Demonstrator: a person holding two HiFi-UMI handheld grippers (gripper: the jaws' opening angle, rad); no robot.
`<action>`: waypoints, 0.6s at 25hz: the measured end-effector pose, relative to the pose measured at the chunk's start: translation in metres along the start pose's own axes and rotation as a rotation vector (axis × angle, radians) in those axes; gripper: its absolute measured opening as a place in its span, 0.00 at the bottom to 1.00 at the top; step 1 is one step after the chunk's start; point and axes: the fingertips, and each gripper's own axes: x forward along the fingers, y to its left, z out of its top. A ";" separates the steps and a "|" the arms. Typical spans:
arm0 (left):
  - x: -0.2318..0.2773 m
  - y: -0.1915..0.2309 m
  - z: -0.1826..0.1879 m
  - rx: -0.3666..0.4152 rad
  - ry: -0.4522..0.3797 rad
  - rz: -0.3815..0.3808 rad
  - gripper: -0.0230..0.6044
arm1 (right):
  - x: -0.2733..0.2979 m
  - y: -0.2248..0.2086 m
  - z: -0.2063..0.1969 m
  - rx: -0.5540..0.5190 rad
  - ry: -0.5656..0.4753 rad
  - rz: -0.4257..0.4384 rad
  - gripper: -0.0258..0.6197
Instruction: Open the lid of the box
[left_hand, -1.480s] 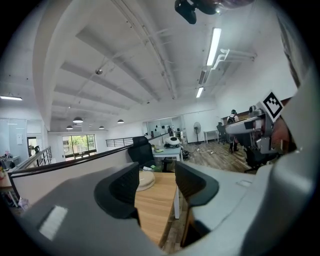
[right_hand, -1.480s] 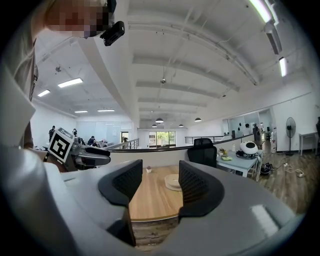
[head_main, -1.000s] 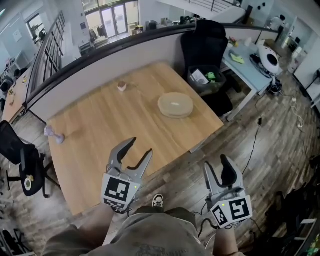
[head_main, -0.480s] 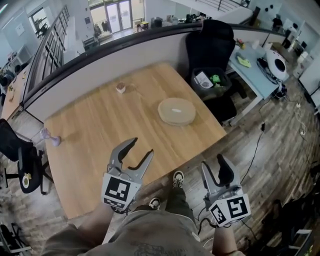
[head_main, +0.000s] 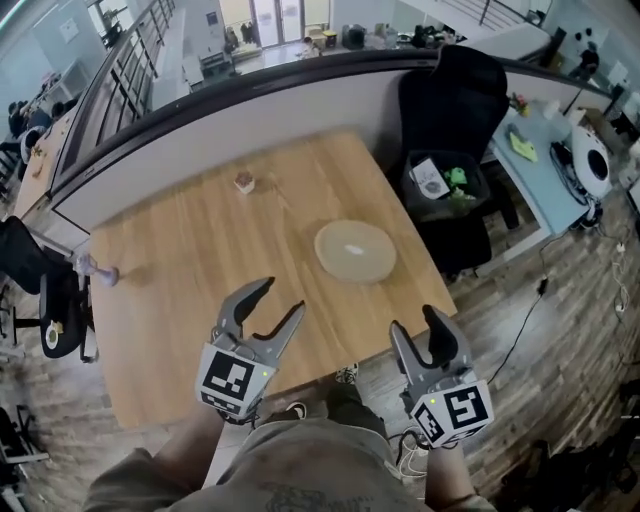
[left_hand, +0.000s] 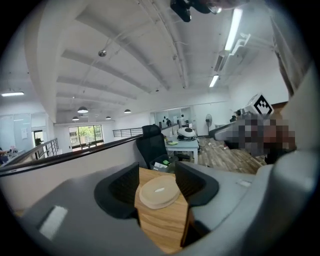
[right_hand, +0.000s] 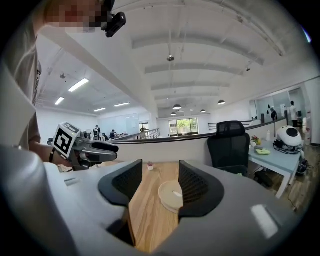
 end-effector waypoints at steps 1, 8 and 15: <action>0.008 0.003 0.002 -0.014 0.001 0.013 0.40 | 0.009 -0.008 0.002 -0.003 0.005 0.022 0.37; 0.049 0.017 0.012 -0.045 0.016 0.121 0.40 | 0.059 -0.058 0.016 -0.035 0.019 0.135 0.37; 0.062 0.017 0.007 -0.066 0.053 0.153 0.40 | 0.084 -0.075 0.014 -0.040 0.056 0.212 0.37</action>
